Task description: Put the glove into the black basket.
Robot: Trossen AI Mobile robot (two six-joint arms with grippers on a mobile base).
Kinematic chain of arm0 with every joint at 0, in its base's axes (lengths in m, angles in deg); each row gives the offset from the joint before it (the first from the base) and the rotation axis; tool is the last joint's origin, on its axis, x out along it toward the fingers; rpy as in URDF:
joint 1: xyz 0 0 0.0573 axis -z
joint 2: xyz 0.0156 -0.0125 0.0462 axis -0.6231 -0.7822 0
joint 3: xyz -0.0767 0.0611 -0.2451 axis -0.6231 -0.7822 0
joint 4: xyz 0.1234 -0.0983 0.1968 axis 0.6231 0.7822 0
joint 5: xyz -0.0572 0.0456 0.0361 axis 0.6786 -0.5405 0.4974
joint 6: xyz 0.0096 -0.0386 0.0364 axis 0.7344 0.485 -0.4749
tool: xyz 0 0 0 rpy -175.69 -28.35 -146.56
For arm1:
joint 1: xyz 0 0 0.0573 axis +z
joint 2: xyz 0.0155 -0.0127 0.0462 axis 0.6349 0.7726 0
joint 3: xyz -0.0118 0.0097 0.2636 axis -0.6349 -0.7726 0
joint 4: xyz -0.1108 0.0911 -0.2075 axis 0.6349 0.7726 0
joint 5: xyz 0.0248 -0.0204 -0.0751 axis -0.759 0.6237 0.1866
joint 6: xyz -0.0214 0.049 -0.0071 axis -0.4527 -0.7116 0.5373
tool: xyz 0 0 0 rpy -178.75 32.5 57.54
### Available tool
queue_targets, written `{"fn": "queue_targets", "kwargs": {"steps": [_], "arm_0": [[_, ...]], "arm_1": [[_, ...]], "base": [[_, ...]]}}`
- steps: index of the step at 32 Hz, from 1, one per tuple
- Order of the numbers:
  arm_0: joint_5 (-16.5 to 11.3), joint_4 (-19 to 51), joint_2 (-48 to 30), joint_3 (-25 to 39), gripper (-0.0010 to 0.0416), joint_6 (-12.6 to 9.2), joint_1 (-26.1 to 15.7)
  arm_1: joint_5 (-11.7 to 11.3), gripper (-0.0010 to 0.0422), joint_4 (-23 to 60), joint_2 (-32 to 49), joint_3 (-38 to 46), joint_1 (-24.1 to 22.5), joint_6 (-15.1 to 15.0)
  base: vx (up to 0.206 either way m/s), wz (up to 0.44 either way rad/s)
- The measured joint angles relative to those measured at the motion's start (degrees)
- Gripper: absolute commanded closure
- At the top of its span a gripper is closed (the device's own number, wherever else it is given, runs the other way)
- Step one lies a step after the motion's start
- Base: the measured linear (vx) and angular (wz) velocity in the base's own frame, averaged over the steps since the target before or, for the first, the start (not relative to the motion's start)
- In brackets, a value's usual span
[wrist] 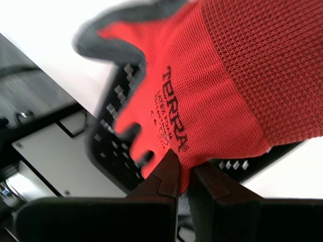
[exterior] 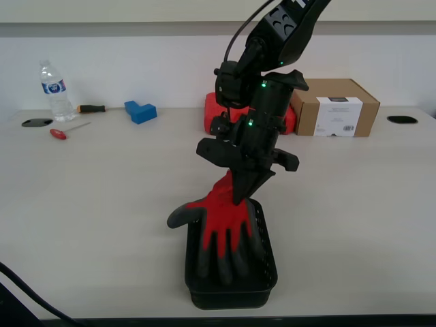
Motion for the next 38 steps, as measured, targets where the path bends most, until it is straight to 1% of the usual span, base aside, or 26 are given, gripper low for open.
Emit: {"fn": "queue_targets", "kwargs": {"steps": [3,4,7,9,11,12,13,14,15,17,18,22,26,29,31,32,33,34,35,38], "arm_0": [[0.13,-0.42,-0.76,0.48,0.0406,0.17,-0.22],[2.56,-0.85,-1.01,0.37,0.0406,0.20,-0.37],[3.37,-0.98,-0.98,0.37,0.0405,0.20,-0.39],[3.39,-1.16,-0.94,0.42,0.0400,0.15,-0.39],[2.56,-1.36,-0.96,0.42,0.0379,0.11,-0.37],[1.97,-1.40,-0.96,0.42,0.0329,0.11,-0.37],[1.97,-1.40,-0.96,0.39,0.0318,0.15,-0.37],[2.03,-1.40,-1.14,0.39,0.0292,0.52,-0.35],[2.97,-1.20,-1.57,0.37,0.0274,2.14,-0.35],[3.78,-0.96,-1.70,0.35,0.0265,2.89,-0.35],[5.27,-0.87,-1.70,0.35,0.0254,4.33,-0.35],[6.32,-0.11,-1.38,0.35,0.0240,4.72,-0.31],[8.87,-0.17,0.46,0.42,0.0239,4.74,0.07],[9.40,-0.87,3.54,0.39,0.0241,4.76,1.33],[9.51,-2.23,6.56,0.59,0.0241,4.90,3.37],[9.31,-4.74,7.96,0.31,0.0241,5.18,4.26],[9.86,-5.51,10.78,0.26,0.0241,5.31,5.77],[11.37,-8.46,12.85,0.55,0.0240,5.60,7.02],[12.98,-8.66,14.64,0.24,0.0241,5.77,8.11],[14.73,-14.45,19.54,0.39,0.0244,6.23,11.26]], "arm_1": [[0.00,0.0412,0.00,0.00,0.00,0.00,0.00],[0.02,0.0412,0.02,0.00,0.00,0.00,0.00],[0.00,0.0412,0.02,0.00,0.00,0.00,0.00],[0.02,0.0412,0.00,0.00,0.00,-0.02,0.00],[0.02,0.0412,0.00,0.00,0.00,0.00,0.00],[0.02,0.0412,0.02,0.00,0.00,0.00,0.00],[0.02,0.0412,0.02,0.00,0.00,0.00,0.00],[0.00,0.0412,0.02,0.00,0.00,0.00,0.00],[0.02,0.0412,0.00,0.00,0.00,0.00,0.00],[0.02,0.0412,0.02,0.00,0.00,0.00,0.00],[0.02,0.0412,0.02,0.00,0.00,-0.02,0.00],[0.02,0.0412,0.02,0.00,0.00,-0.02,0.00],[0.02,0.0412,0.02,0.00,0.00,0.00,0.00],[0.02,0.0412,0.00,0.00,0.00,0.00,0.00],[0.00,0.0412,0.00,0.00,0.00,0.00,0.00],[0.00,0.0412,0.02,0.00,0.00,0.00,0.00],[0.11,0.0412,0.09,0.00,-0.02,0.00,0.00],[0.04,0.0412,0.07,0.00,-0.02,0.00,0.00],[0.07,0.0412,0.02,-0.02,0.00,0.00,0.00],[0.09,0.0412,0.00,0.00,0.00,-0.02,0.00]], "base": [[0.000,0.000],[0.000,0.000],[0.000,0.000],[0.000,0.000],[0.000,0.000],[0.000,0.000],[0.000,0.000],[0.000,0.000],[0.000,0.000],[0.000,0.000],[0.000,0.000],[0.000,0.000],[0.000,0.000],[0.000,0.000],[0.000,0.000],[0.000,0.000],[0.000,0.000],[0.000,0.000],[0.000,0.000],[0.000,0.000]]}}
